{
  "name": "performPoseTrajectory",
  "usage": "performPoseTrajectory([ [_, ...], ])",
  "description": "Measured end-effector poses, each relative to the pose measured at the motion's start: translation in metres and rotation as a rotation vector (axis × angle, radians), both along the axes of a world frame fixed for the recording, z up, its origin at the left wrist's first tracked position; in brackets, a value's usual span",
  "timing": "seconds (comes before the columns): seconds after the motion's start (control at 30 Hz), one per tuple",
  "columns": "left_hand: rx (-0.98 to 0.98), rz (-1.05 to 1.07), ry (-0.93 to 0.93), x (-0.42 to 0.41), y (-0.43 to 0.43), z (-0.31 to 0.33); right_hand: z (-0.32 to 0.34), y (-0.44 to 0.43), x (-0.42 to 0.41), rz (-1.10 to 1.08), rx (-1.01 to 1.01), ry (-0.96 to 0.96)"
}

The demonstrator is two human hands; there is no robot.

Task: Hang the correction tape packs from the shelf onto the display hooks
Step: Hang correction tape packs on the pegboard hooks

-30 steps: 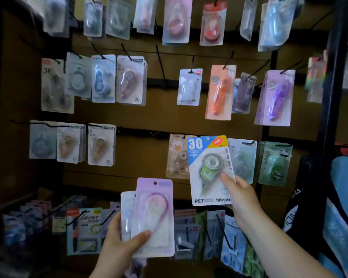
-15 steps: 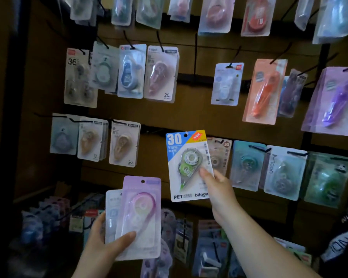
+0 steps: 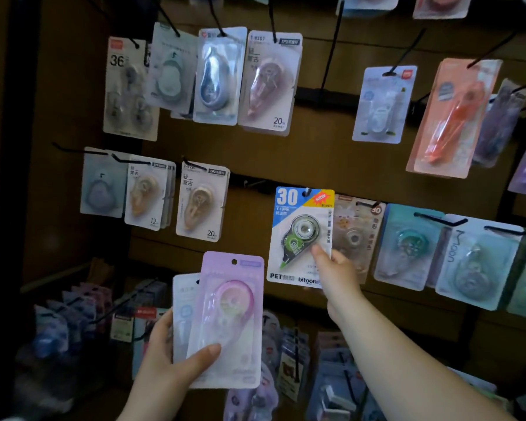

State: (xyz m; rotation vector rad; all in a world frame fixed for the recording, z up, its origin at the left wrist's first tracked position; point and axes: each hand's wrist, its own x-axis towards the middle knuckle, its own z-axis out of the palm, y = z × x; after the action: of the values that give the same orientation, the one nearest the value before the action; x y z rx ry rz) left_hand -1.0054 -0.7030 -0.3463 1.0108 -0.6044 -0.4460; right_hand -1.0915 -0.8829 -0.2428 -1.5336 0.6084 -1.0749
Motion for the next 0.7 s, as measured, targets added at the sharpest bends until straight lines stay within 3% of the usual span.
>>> performPoseTrajectory([
  [0.17, 0.025, 0.005, 0.027, 0.006, -0.005, 0.007, 0.001, -0.024, 0.025, -0.12, 0.02, 0.076],
  [0.43, 0.128, -0.022, -0.111, 0.019, 0.003, 0.01, 0.003, -0.043, 0.05, -0.124, 0.094, 0.081],
  [0.7, 0.058, 0.053, -0.072, 0.01, -0.001, 0.017, -0.009, -0.026, 0.041, -0.15, 0.039, 0.074],
])
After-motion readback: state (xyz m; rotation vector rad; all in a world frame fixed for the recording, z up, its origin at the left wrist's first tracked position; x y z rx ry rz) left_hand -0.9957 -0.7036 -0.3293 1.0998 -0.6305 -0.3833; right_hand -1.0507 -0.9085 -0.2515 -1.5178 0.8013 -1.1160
